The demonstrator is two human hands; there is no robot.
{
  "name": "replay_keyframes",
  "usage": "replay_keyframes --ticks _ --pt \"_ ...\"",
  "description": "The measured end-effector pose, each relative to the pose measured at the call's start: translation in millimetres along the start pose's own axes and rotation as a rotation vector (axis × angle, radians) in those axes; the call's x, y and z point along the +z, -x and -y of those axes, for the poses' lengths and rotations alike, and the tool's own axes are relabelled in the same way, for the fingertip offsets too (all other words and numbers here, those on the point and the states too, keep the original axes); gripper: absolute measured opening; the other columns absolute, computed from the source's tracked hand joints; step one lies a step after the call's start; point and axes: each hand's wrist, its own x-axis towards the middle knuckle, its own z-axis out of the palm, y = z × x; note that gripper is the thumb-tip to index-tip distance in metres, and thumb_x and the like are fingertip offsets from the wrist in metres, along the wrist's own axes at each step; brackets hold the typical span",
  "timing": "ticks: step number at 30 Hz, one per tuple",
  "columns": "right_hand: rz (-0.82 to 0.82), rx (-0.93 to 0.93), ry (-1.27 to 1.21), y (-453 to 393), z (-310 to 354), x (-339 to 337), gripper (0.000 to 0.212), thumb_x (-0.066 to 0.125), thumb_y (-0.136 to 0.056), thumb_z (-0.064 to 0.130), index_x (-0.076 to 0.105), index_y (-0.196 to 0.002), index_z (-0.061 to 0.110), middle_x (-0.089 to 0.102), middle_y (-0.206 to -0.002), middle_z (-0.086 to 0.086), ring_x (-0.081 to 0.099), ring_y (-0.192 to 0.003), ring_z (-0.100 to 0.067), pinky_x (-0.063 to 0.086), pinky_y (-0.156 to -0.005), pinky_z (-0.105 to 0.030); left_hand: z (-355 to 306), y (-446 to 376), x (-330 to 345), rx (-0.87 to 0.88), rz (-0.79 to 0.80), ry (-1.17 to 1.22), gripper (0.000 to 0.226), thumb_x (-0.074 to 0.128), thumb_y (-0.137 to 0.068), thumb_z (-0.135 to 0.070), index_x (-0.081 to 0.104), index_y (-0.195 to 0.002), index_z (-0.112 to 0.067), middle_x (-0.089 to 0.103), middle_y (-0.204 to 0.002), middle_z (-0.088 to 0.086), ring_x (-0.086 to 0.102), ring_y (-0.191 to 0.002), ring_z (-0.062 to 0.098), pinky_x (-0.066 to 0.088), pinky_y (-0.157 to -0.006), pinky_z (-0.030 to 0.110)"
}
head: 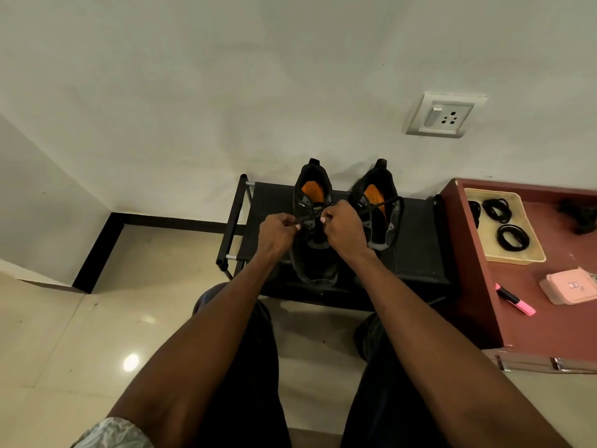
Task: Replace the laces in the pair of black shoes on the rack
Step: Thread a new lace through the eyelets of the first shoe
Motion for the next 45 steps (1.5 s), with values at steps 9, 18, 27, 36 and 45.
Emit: replay_keyframes --ticks 9,18,27,36,45 --pt "0.004 -0.162 0.249 4.6 12.4 6.0 0.023 0.046 -0.098 0.003 0.068 -0.1 -0.004 0.057 -0.113 -0.017 0.058 -0.095 -0.032 0.052 -0.08 -0.043 7.4 7.9 12.7 0.096 0.146 -0.073 0.036 0.072 -0.09 -0.019 0.067 -0.126 -0.015 0.072 -0.108 0.003 0.067 -0.094 0.014 0.047 -0.071 0.013" --pt "0.079 -0.098 0.33 9.3 21.1 9.0 0.014 0.059 -0.097 0.014 0.064 -0.1 0.001 0.055 -0.117 -0.016 0.061 -0.093 -0.035 0.052 -0.078 -0.045 9.6 7.6 14.3 0.099 0.126 -0.151 0.043 0.072 -0.09 -0.022 0.063 -0.131 -0.015 0.06 -0.125 0.012 0.059 -0.114 0.027 0.051 -0.1 0.043" --pt "0.186 0.19 -0.125 -9.0 -1.1 4.9 0.019 0.056 -0.092 -0.005 0.075 -0.096 -0.004 0.072 -0.098 -0.015 0.066 -0.093 -0.025 0.055 -0.082 -0.037 11.6 3.3 12.4 0.109 0.14 -0.193 0.049 0.074 -0.089 -0.026 0.061 -0.135 -0.014 0.054 -0.131 0.01 0.054 -0.117 0.025 0.048 -0.099 0.035" --pt "0.183 0.357 -0.42 -15.5 -1.6 16.8 0.016 0.062 -0.092 -0.002 0.075 -0.101 -0.003 0.068 -0.091 -0.01 0.062 -0.088 -0.018 0.047 -0.074 -0.028 11.8 0.0 8.9 0.117 0.174 -0.203 0.052 0.073 -0.089 -0.023 0.058 -0.138 -0.013 0.051 -0.135 0.011 0.051 -0.121 0.026 0.042 -0.099 0.03" --pt "0.05 0.432 -0.604 -9.3 -5.0 22.5 0.009 0.072 -0.086 0.001 0.071 -0.09 0.01 0.071 -0.09 -0.007 0.067 -0.092 -0.021 0.057 -0.085 -0.036 13.3 -4.7 8.3 0.112 0.186 -0.223 0.051 0.074 -0.088 -0.025 0.06 -0.136 -0.013 0.051 -0.135 0.012 0.051 -0.123 0.026 0.04 -0.099 0.028"
